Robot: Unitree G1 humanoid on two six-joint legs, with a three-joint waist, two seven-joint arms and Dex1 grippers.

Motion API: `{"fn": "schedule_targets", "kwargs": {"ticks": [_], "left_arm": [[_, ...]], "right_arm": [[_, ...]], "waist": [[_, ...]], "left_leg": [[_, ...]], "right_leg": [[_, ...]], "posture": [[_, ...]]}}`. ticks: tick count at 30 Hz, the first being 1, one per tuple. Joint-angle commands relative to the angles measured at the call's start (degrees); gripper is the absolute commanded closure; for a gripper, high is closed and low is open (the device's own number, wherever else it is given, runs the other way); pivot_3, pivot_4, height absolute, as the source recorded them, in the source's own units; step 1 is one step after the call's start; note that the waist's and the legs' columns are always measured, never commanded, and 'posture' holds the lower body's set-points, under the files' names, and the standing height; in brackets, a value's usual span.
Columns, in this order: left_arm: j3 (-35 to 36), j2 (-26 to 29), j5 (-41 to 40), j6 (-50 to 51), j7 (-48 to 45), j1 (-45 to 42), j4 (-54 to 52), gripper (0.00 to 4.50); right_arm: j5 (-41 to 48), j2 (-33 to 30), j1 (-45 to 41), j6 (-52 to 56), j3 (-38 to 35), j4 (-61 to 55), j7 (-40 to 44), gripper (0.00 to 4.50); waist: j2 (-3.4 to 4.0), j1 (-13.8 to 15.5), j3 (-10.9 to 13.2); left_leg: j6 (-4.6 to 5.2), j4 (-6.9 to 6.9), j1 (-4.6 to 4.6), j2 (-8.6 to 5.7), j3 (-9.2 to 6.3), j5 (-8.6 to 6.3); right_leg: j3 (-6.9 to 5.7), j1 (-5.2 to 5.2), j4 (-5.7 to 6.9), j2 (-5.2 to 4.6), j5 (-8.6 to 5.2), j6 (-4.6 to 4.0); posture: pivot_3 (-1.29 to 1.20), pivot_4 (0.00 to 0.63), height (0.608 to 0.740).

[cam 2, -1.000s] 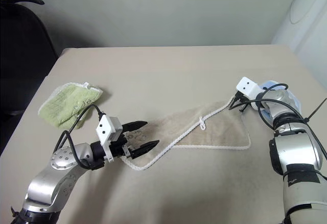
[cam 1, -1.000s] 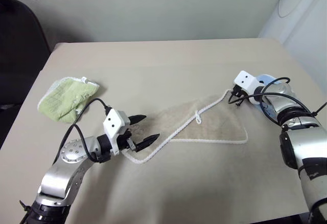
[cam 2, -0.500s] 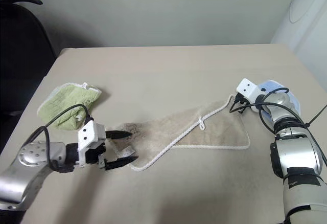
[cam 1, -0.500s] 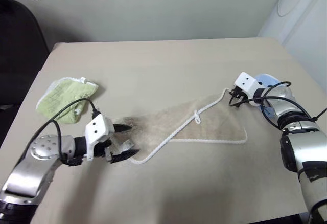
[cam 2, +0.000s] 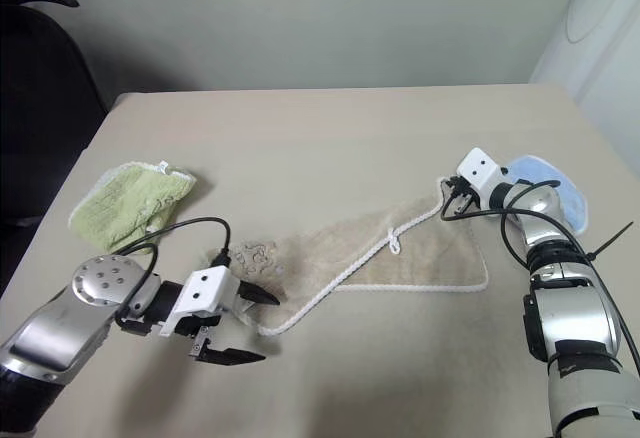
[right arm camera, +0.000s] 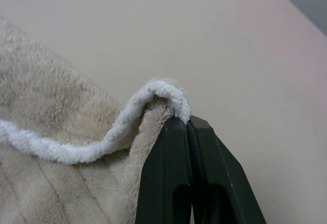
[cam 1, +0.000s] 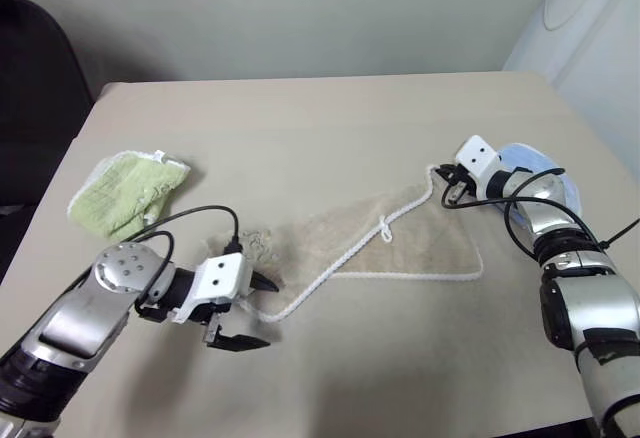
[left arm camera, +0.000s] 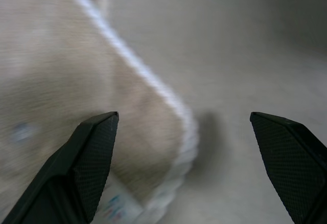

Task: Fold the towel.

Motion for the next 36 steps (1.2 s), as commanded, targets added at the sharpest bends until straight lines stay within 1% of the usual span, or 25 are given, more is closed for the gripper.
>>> {"fn": "schedule_targets", "kwargs": {"ticks": [1,6,12,15,16,17,19,21,22,25,26,27,33,36], "left_arm": [[-2.6,0.2,1.8,-1.6,-2.9,-2.0,0.5,0.0],[-5.4,-0.9,6.3,-4.2,-2.8,-4.3,3.6,0.0],[-5.4,-1.5,8.4,-6.5,-2.0,-3.7,5.2,0.0],[-5.1,-1.7,9.0,-7.1,-1.4,-3.3,5.5,0.54],[-4.9,-1.9,9.1,-7.5,-1.0,-3.3,5.5,0.9],[-4.9,-2.1,9.7,-8.0,-0.4,-3.3,5.9,1.16],[-5.0,-2.2,10.4,-9.0,0.1,-3.3,6.6,1.94],[-5.1,-2.1,10.4,-9.4,0.3,-3.2,6.9,2.57],[-5.1,-2.1,10.3,-9.4,0.3,-3.1,6.9,3.0],[-4.8,-2.1,9.5,-9.2,0.3,-2.8,6.8,4.0],[-4.7,-2.1,9.4,-9.2,0.3,-2.7,6.8,4.4],[-4.6,-2.2,9.3,-9.2,0.4,-2.6,6.8,4.46],[-2.3,-3.1,6.5,-7.1,1.5,-1.3,6.3,4.46],[2.6,-4.5,0.7,-2.3,3.9,0.1,4.3,4.46]], "right_arm": [[1.8,-0.9,0.6,0.2,-1.4,-3.0,0.0,4.45],[3.0,-0.8,2.7,1.2,-1.9,-6.2,0.2,4.45],[4.5,-1.1,5.5,2.8,-2.2,-10.6,1.0,4.45],[5.5,-1.0,6.9,4.0,-2.3,-13.6,1.8,4.5],[5.7,-1.0,7.3,4.5,-2.3,-14.5,2.0,4.5],[6.0,-0.9,7.6,4.9,-2.3,-15.2,2.2,4.5],[6.3,-0.8,8.0,5.6,-2.1,-16.3,2.3,4.5],[6.5,-0.7,8.3,6.1,-2.0,-17.1,2.3,4.5],[6.6,-0.7,8.4,6.4,-1.9,-17.4,2.4,4.5],[6.7,-0.7,8.5,6.9,-1.8,-18.0,2.4,4.5],[6.7,-0.8,8.5,7.0,-1.8,-18.2,2.5,4.5],[6.7,-0.8,8.5,7.0,-1.9,-18.3,2.5,4.5],[6.8,-1.1,8.8,7.4,-2.0,-19.2,2.7,4.5],[7.4,-1.9,9.7,7.9,-2.4,-20.8,3.5,4.5]], "waist": [[0.0,0.0,0.0],[0.0,-0.1,0.0],[0.05,-0.1,0.0],[0.05,-0.1,0.0],[0.05,-0.1,0.0],[0.06,-0.2,0.0],[0.11,-0.3,-0.1],[0.14,-0.4,-0.1],[0.17,-0.5,-0.1],[0.2,-0.6,-0.1],[0.21,-0.6,-0.1],[0.22,-0.6,-0.1],[0.24,-0.7,-0.1],[0.24,-0.8,-0.1]], "left_leg": [[0.0,0.0,-0.01,0.0,-0.01,0.0],[0.01,0.01,0.0,0.01,-0.03,0.0],[0.02,0.03,0.0,0.0,-0.03,0.0],[0.06,0.05,0.02,0.0,-0.03,0.0],[0.06,0.06,0.03,0.0,-0.03,0.0],[0.06,0.06,0.03,0.0,-0.02,0.0],[0.06,0.05,0.04,0.0,-0.02,0.0],[0.05,0.04,0.04,0.01,-0.02,0.01],[0.05,0.03,0.04,0.01,-0.02,0.01],[0.05,0.02,0.04,0.01,-0.02,0.0],[0.05,0.01,0.04,0.01,-0.02,0.0],[0.05,0.01,0.04,0.01,-0.02,0.0],[0.05,0.01,0.04,0.01,-0.02,0.0],[0.05,0.01,0.03,0.01,-0.01,0.0]], "right_leg": [[0.0,0.0,0.0,0.0,0.0,0.0],[-0.01,-0.02,-0.04,0.0,0.0,0.0],[-0.01,-0.01,-0.05,0.0,0.0,0.0],[-0.01,-0.01,-0.07,0.0,0.0,0.0],[-0.01,-0.01,-0.07,0.0,0.0,0.0],[-0.01,-0.01,-0.07,0.0,0.0,0.0],[-0.01,-0.01,-0.07,0.0,0.0,0.0],[-0.01,-0.01,-0.07,0.0,0.0,0.0],[-0.01,-0.01,-0.07,0.0,0.0,0.0],[-0.01,-0.01,-0.07,0.0,0.0,0.0],[0.0,-0.01,-0.07,0.0,0.0,0.0],[0.0,-0.01,-0.07,0.0,0.0,0.0],[0.0,-0.01,-0.07,0.0,0.0,0.0],[0.0,-0.01,-0.07,0.0,0.0,0.0]], "posture": [[0.0,0.15,0.74],[0.0,0.15,0.74],[0.0,0.15,0.74],[0.0,0.15,0.74],[0.0,0.15,0.74],[0.0,0.15,0.74],[0.0,0.15,0.74],[0.0,0.15,0.74],[0.0,0.15,0.74],[0.0,0.15,0.74],[0.0,0.15,0.74],[0.0,0.15,0.74],[0.0,0.15,0.74],[0.0,0.15,0.74]]}}
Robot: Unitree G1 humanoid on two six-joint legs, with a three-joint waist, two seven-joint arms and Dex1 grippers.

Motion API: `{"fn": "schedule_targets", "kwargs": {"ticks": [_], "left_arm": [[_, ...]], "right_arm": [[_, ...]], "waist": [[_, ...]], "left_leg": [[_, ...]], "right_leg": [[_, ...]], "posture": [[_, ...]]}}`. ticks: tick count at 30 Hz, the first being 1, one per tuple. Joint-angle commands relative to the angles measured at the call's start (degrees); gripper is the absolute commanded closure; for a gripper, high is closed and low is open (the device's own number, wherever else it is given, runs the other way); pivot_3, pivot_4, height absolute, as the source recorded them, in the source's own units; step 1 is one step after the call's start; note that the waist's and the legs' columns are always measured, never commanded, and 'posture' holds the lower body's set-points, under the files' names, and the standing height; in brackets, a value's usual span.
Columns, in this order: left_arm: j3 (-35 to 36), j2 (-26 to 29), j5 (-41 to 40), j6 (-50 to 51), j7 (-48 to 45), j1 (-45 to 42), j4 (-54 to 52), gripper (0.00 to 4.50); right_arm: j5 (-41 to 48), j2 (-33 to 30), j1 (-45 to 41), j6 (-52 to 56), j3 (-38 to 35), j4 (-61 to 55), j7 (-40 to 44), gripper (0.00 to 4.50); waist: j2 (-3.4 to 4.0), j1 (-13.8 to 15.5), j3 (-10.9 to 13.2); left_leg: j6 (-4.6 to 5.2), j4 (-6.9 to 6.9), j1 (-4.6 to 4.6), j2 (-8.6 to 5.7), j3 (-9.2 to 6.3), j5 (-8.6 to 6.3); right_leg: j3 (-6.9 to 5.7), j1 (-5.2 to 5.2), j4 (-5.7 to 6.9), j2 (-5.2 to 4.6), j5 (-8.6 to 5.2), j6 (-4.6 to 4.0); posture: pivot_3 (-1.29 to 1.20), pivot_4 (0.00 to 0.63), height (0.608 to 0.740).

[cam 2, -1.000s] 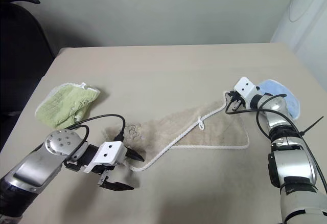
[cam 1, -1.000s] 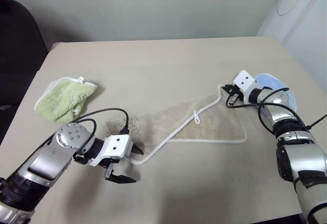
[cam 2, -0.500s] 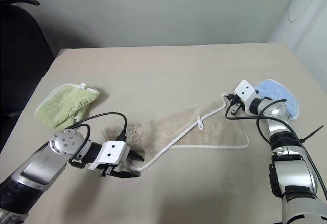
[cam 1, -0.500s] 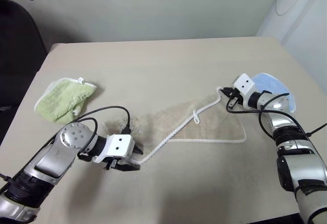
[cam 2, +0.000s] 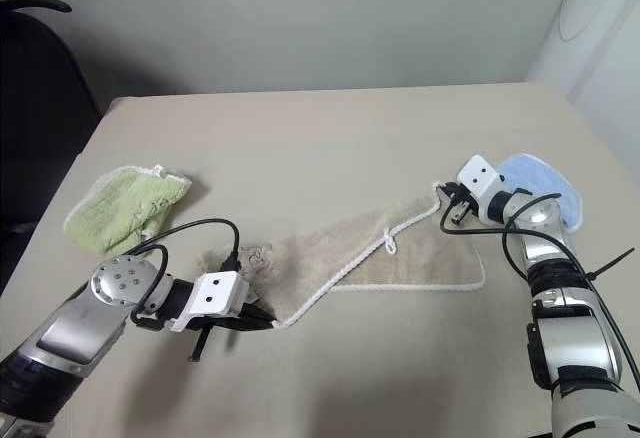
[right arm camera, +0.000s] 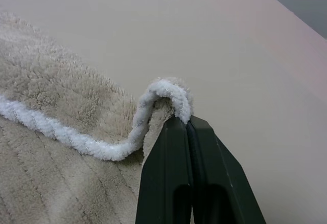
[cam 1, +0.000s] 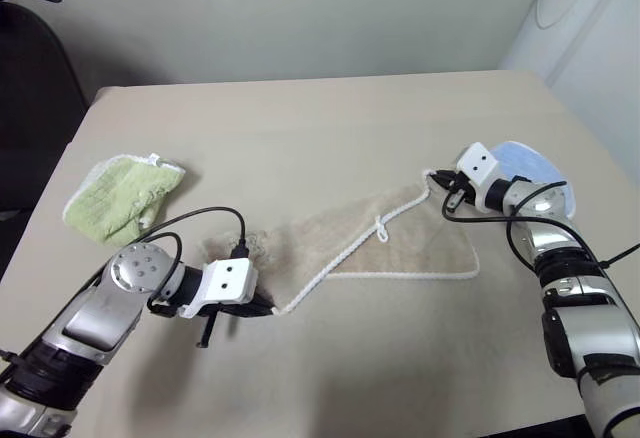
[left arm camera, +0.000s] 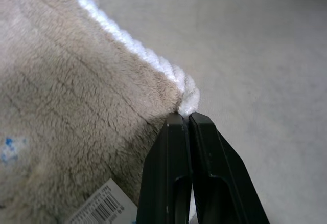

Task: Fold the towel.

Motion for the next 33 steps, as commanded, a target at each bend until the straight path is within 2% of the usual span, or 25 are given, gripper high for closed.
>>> {"fn": "schedule_targets", "kwargs": {"ticks": [1,7,11,15,19,24,26,30,33], "left_arm": [[6.9,-1.9,-8.4,7.2,3.1,1.4,-3.2,4.46],[22.0,-6.3,-23.8,19.0,12.2,-1.3,-6.0,4.46],[28.9,-11.0,-29.1,22.7,23.1,-9.9,-3.2,4.46],[29.2,-14.3,-26.4,20.5,30.3,-22.5,6.5,4.46],[28.2,-16.4,-21.7,14.2,33.6,-38.2,22.4,4.46],[29.3,-14.1,-18.7,8.4,32.4,-49.2,35.0,4.46],[29.8,-12.6,-18.9,8.2,30.7,-49.4,36.2,4.46],[32.4,-7.8,-22.6,13.2,24.5,-38.2,28.2,4.46],[35.8,-6.5,-26.9,19.1,22.0,-23.2,16.6,4.46]], "right_arm": [[2.3,-2.3,0.8,0.6,-1.9,-4.1,1.8,4.5],[4.0,-6.2,2.6,2.4,-3.1,-8.4,3.3,4.5],[4.1,-8.4,0.6,2.4,-4.2,-8.8,2.6,4.5],[2.7,-10.0,-7.8,0.6,-4.3,-1.9,0.5,4.5],[-1.8,-10.9,-19.4,-4.2,-1.7,8.8,-3.2,4.5],[-2.8,-12.6,-28.8,-7.2,-2.0,14.4,-2.3,4.5],[-2.0,-13.2,-29.6,-7.6,-2.6,14.5,-0.5,4.5],[4.7,-15.1,-22.3,-4.2,-5.3,6.1,11.3,4.5],[10.3,-16.7,-7.4,2.6,-6.2,-9.9,18.7,4.5]], "waist": [[0.0,0.0,0.0],[0.0,0.4,0.0],[0.0,0.4,0.0],[0.08,0.3,0.1],[0.11,0.3,0.1],[0.11,0.2,0.1],[0.11,0.1,0.1],[0.1,-0.1,0.1],[0.07,-0.1,0.0]], "left_leg": [[0.0,0.0,-0.01,0.0,0.0,0.0],[-0.06,0.06,-0.07,0.0,-0.01,0.05],[-0.1,0.08,0.0,-0.01,-0.01,0.1],[-0.13,0.1,0.06,-0.01,0.03,0.19],[-0.16,0.06,0.07,-0.02,0.01,0.3],[-0.13,-0.05,-0.17,-0.02,-0.03,0.33],[-0.1,-0.01,-0.38,-0.03,-0.02,0.34],[-0.08,-0.04,-0.62,-0.03,-0.02,0.34],[-0.05,-0.13,-0.65,0.0,-0.03,0.31]], "right_leg": [[0.0,0.0,0.0,0.0,0.0,0.0],[-0.05,0.01,0.02,0.0,0.0,0.01],[-0.05,0.06,0.01,0.0,0.0,0.01],[-0.01,0.06,0.02,0.0,0.02,0.03],[-0.01,0.03,0.01,0.0,0.03,0.05],[-0.03,-0.06,-0.1,0.0,0.03,0.05],[-0.02,-0.21,-0.19,0.0,0.03,0.05],[-0.01,-0.33,-0.76,0.01,0.03,0.06],[-0.03,-0.36,-0.87,0.05,0.02,0.06]], "posture": [[0.0,0.15,0.74],[0.0,0.15,0.74],[0.0,0.15,0.74],[0.0,0.15,0.74],[0.0,0.15,0.74],[0.0,0.15,0.74],[0.0,0.15,0.74],[0.0,0.15,0.74],[0.0,0.15,0.74]]}}
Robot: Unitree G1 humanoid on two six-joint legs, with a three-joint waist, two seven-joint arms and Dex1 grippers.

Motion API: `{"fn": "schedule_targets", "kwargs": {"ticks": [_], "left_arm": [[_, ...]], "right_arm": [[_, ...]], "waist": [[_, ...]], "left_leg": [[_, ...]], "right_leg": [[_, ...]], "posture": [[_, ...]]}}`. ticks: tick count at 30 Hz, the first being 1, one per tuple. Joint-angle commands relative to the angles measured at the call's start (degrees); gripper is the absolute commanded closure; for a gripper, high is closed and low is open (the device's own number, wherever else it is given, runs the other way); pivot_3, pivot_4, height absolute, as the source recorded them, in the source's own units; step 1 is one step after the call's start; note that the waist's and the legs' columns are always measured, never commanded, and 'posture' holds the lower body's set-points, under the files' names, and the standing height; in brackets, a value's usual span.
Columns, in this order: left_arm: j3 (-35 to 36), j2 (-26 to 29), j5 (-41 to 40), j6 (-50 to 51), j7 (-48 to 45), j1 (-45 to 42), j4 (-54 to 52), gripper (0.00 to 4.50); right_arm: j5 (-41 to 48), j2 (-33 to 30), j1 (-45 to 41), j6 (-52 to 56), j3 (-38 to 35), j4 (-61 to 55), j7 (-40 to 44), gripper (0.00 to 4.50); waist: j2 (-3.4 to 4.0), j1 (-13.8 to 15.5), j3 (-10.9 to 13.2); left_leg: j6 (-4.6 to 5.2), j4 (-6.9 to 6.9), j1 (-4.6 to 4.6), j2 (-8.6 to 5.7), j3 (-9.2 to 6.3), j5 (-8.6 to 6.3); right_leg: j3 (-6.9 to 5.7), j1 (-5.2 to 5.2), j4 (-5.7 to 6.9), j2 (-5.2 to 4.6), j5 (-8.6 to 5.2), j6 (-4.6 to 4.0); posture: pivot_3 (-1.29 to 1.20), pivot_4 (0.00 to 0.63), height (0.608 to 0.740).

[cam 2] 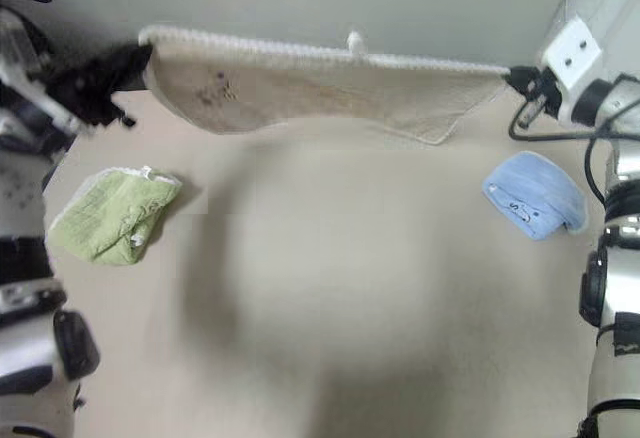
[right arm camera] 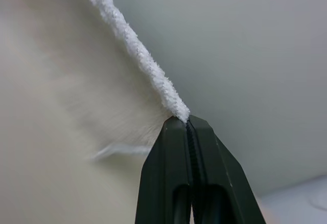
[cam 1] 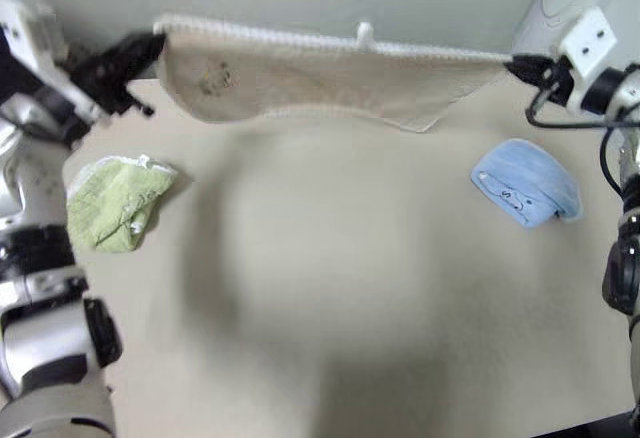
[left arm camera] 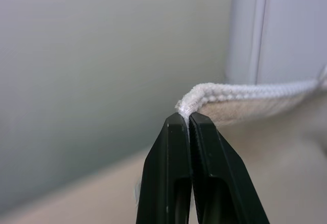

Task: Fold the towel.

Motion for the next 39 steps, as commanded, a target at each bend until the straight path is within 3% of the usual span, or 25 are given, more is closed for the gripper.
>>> {"fn": "schedule_targets", "kwargs": {"ticks": [1,6,9,13,15,17,20,22,27,31,39], "left_arm": [[5.6,2.2,-5.4,6.2,-3.1,14.6,-15.1,4.46],[12.7,1.1,-11.7,14.2,-2.9,37.7,-32.5,4.46],[14.9,-0.6,-13.3,16.0,-1.8,48.1,-40.1,4.46],[16.0,-2.9,-13.0,16.8,-1.3,59.8,-45.4,4.46],[16.4,-3.4,-12.6,16.4,-1.2,62.9,-45.9,4.46],[16.8,-3.7,-12.9,15.9,-1.1,64.1,-45.6,4.46],[16.8,-3.8,-14.0,16.2,1.1,61.9,-44.0,4.46],[15.4,-3.8,-13.0,15.7,2.9,58.5,-42.2,4.46],[11.1,-4.3,-9.7,14.6,9.1,44.6,-32.6,4.46],[5.7,-4.6,-5.0,12.3,10.4,35.7,-24.1,4.46],[-3.8,-6.1,4.7,4.7,8.7,26.0,-11.1,4.46]], "right_arm": [[7.7,-3.1,15.5,8.1,-2.1,-19.7,8.4,4.5],[16.6,-7.6,39.0,22.8,-6.0,-44.0,13.1,4.5],[20.1,-9.8,45.9,28.4,-8.2,-51.0,14.0,4.5],[22.6,-12.8,51.3,32.1,-9.5,-54.9,16.6,4.5],[23.1,-13.9,52.3,32.4,-9.6,-55.4,17.8,4.5],[22.9,-14.1,51.2,32.3,-9.2,-54.6,18.0,4.5],[20.1,-12.5,45.8,30.5,-6.4,-50.5,16.3,4.5],[16.2,-10.8,40.5,27.5,-3.4,-45.5,14.0,4.5],[6.7,-4.9,24.2,19.5,3.4,-26.7,9.2,4.5],[0.2,0.2,13.3,12.4,8.0,-10.5,6.9,4.5],[-7.4,5.2,1.2,3.8,11.3,9.4,1.8,4.5]], "waist": [[-0.03,0.0,0.0],[-0.03,0.4,0.0],[-0.03,0.3,0.0],[-0.08,-0.1,0.1],[-0.18,-0.3,0.2],[-0.21,-0.1,0.2],[-0.19,0.2,0.1],[-0.21,0.3,0.1],[-0.15,0.5,0.1],[-0.13,0.5,0.1],[-0.11,0.8,0.1]], "left_leg": [[0.0,-0.06,-0.02,0.0,0.01,0.0],[0.06,0.1,-0.21,-0.02,0.07,-0.08],[0.07,0.07,-0.09,0.01,0.1,-0.09],[0.46,0.13,1.34,0.03,0.16,-0.3],[0.92,0.11,2.32,0.02,0.15,-0.64],[0.95,0.15,2.66,-0.05,0.12,-0.63],[1.0,0.24,2.65,-0.15,0.15,-0.64],[0.98,0.27,2.62,-0.16,0.16,-0.62],[0.89,0.23,2.28,-0.13,0.14,-0.58],[0.27,0.13,1.97,-0.15,0.13,-0.24],[0.22,0.15,1.4,-0.15,0.1,-0.22]], "right_leg": [[0.0,0.0,-0.06,0.0,0.0,0.0],[0.02,-0.08,-0.09,0.0,-0.07,0.11],[0.04,0.15,-0.01,0.01,-0.1,0.16],[0.11,1.44,0.02,0.01,0.01,0.27],[0.12,2.37,0.0,0.02,-0.41,-0.28],[0.19,2.72,0.02,0.03,-0.58,-0.56],[0.38,2.73,0.02,0.03,-0.58,-0.38],[0.41,2.69,0.06,0.03,-0.06,0.45],[0.37,2.12,0.38,0.02,-0.04,0.42],[0.39,1.69,0.52,0.02,-0.01,0.37],[0.38,1.13,0.78,0.0,0.03,0.29]], "posture": [[0.0,0.15,0.74],[0.0,0.15,0.74],[0.0,0.15,0.74],[0.0,0.15,0.74],[0.0,0.15,0.74],[0.0,0.15,0.74],[0.0,0.15,0.74],[0.0,0.15,0.74],[0.0,0.15,0.74],[0.0,0.15,0.74],[0.0,0.15,0.74]]}}
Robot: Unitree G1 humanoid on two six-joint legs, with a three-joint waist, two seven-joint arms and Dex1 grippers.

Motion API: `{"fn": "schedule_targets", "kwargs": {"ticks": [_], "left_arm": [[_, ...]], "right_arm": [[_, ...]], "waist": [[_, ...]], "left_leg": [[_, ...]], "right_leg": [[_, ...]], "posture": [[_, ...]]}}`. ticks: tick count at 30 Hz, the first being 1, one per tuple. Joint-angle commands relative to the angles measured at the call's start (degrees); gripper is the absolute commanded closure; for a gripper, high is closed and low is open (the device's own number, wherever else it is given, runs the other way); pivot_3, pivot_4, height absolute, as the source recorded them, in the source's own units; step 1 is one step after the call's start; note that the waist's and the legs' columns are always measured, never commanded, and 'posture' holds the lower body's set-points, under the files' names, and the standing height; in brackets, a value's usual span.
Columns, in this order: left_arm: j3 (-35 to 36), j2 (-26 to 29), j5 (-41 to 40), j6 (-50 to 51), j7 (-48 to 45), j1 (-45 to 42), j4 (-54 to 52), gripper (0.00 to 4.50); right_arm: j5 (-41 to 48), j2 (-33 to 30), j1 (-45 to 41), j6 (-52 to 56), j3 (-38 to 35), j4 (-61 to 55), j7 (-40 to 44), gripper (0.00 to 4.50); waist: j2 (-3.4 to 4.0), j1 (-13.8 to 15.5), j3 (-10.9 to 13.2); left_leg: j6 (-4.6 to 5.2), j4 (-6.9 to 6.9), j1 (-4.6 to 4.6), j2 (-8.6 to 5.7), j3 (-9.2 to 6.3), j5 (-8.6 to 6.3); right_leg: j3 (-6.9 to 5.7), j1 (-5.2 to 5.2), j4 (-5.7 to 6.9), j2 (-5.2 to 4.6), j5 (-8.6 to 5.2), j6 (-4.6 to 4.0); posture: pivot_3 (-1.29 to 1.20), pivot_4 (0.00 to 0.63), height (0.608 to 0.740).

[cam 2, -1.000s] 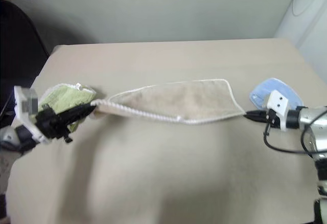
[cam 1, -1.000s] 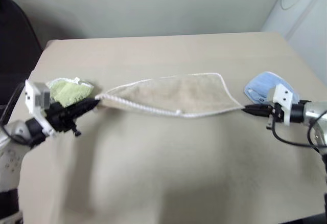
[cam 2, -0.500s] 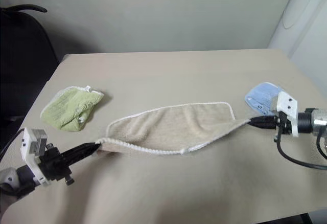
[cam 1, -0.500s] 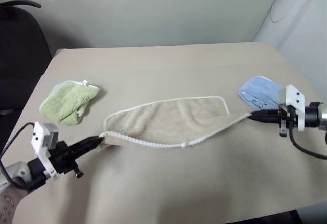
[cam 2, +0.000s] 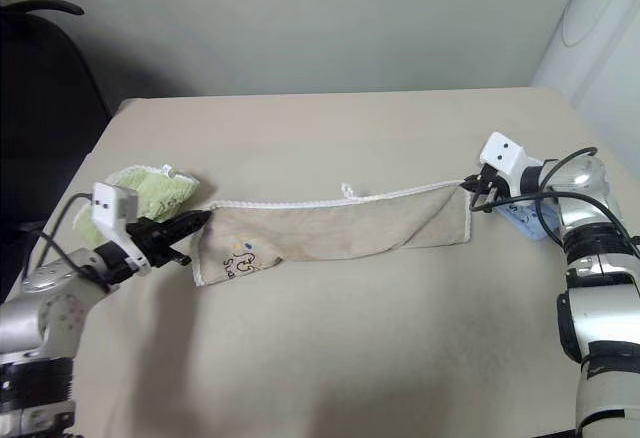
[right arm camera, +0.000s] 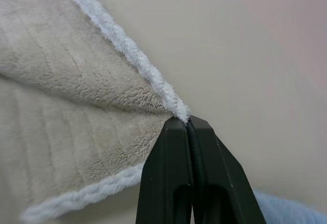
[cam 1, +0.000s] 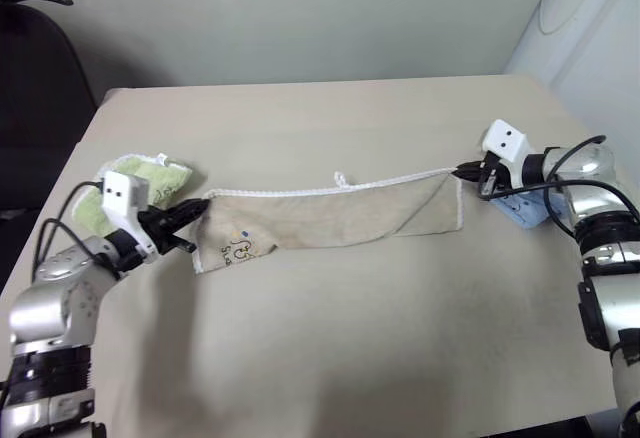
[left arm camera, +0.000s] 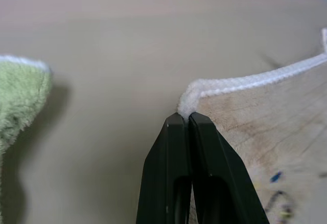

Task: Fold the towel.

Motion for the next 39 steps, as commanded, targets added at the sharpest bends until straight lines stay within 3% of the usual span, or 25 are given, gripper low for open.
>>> {"fn": "schedule_targets", "kwargs": {"ticks": [1,6,12,16,21,25,32,36,37,39], "left_arm": [[-0.6,0.0,1.7,-3.6,-1.6,-2.8,2.3,4.46],[2.6,1.7,0.6,-5.5,-0.1,-14.8,6.8,4.46],[6.0,9.5,-0.7,-8.0,-3.4,-34.8,17.8,4.46],[6.9,14.1,-2.2,-7.2,-7.7,-37.6,18.6,4.46],[12.3,16.0,-7.9,-1.6,-14.1,-22.1,6.3,4.46],[17.9,14.1,-11.5,3.5,-15.7,-3.0,-6.7,4.46],[23.5,9.0,-12.7,7.2,-16.0,24.2,-22.0,4.46],[22.6,7.0,-13.3,8.1,-14.9,30.7,-25.2,4.46],[22.2,6.6,-13.2,7.8,-14.9,31.6,-25.7,4.46],[21.6,5.9,-13.5,7.7,-14.0,31.7,-25.9,4.46]], "right_arm": [[-2.1,-0.7,-3.9,-4.2,-0.4,4.3,-1.9,4.5],[-4.6,-3.1,-11.2,-6.8,-1.3,9.0,-6.0,4.5],[-5.8,-7.7,-22.1,-8.6,-2.6,11.7,-9.1,4.5],[-4.3,-10.3,-24.4,-9.4,-4.3,11.1,-5.6,4.5],[1.2,-12.9,-18.3,-8.6,-7.4,5.3,6.0,4.5],[8.5,-14.9,-1.6,-2.2,-10.2,-10.6,16.2,4.5],[19.1,-20.0,27.9,14.4,-15.1,-39.9,22.2,4.5],[19.0,-20.7,32.1,15.9,-14.7,-42.9,21.2,4.5],[18.7,-20.5,32.1,15.7,-14.4,-42.8,21.0,4.5],[17.6,-19.6,30.2,14.9,-13.3,-41.2,20.1,4.5]], "waist": [[0.0,0.1,0.0],[0.01,0.2,0.0],[0.05,0.0,0.0],[0.06,-0.5,0.0],[0.07,-0.8,0.0],[-0.03,-0.8,0.0],[0.03,-0.5,0.0],[0.02,-0.7,0.0],[0.04,-0.8,0.0],[0.04,-0.8,0.0]], "left_leg": [[-0.04,0.02,-0.19,0.0,-0.01,0.03],[-0.23,0.06,-0.72,0.02,-0.08,0.15],[-0.35,-0.06,-1.03,0.07,-0.16,0.31],[-0.34,-0.23,-1.06,0.08,-0.16,0.31],[-0.31,-0.48,-1.27,0.11,-0.17,0.37],[-0.3,-0.43,-1.4,0.16,-0.17,0.38],[-0.26,-0.23,-1.24,0.19,-0.03,0.35],[-0.19,-0.08,-0.64,0.21,-0.01,0.3],[0.4,-0.06,-0.25,0.21,0.0,-0.01],[0.57,-0.04,0.42,0.19,-0.01,-0.11]], "right_leg": [[-0.01,-0.17,0.08,0.0,0.01,-0.01],[-0.12,-0.66,0.13,0.0,0.06,-0.09],[-0.27,-0.99,0.08,0.0,0.14,-0.22],[-0.24,-0.99,-0.16,0.0,0.13,-0.22],[-0.27,-1.03,-0.64,0.0,0.13,-0.22],[-0.32,-1.04,-0.8,0.04,0.13,-0.22],[-0.3,-0.88,-0.72,0.04,0.1,-0.18],[-0.29,-0.44,-0.51,0.04,0.15,-0.16],[-0.27,-0.09,-0.43,0.04,0.17,-0.19],[-0.26,0.54,-0.42,0.04,0.19,-0.22]], "posture": [[0.0,0.15,0.74],[0.0,0.15,0.74],[0.0,0.15,0.74],[0.0,0.15,0.74],[0.0,0.15,0.74],[0.0,0.15,0.74],[0.0,0.15,0.74],[0.0,0.15,0.74],[0.0,0.15,0.74],[0.0,0.15,0.74]]}}
